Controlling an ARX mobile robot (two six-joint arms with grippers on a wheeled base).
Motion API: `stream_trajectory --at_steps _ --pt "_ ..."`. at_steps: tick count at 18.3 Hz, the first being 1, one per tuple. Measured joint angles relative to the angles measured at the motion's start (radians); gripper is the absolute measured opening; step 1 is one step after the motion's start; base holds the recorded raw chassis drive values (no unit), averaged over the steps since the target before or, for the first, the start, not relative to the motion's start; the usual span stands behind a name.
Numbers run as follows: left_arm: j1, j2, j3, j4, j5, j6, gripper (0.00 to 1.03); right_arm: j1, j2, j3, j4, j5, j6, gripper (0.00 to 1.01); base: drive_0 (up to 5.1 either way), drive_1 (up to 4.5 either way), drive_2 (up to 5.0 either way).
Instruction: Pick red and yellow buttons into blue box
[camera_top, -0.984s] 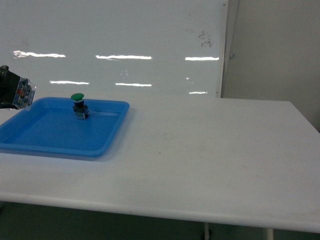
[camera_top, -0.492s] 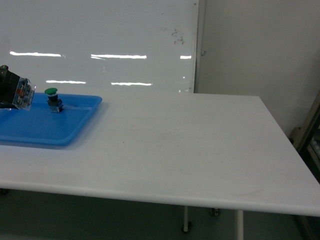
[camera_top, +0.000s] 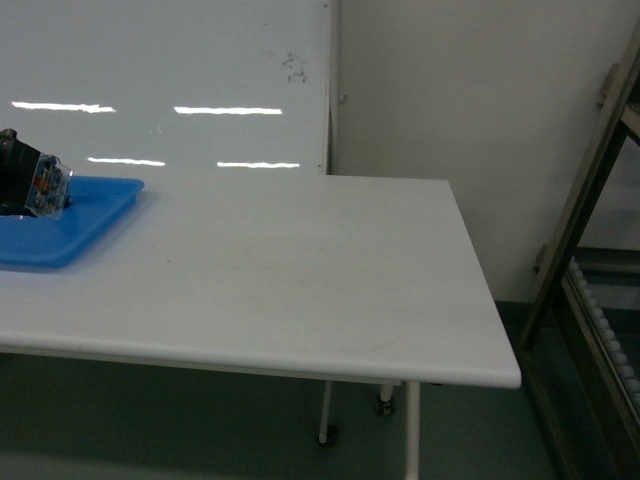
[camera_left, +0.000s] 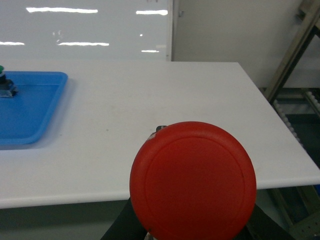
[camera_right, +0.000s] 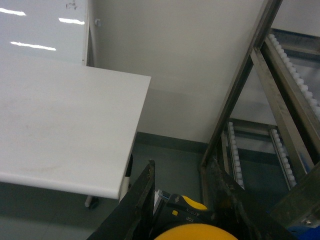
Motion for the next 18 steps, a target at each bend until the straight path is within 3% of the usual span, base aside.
stream_trajectory --at_steps 18 --pt "0.0 0.001 0.0 -0.002 0.0 0.0 0.22 0.0 0.0 0.0 -0.001 -0.001 0.0 0.3 4.7 -3.75 -1.0"
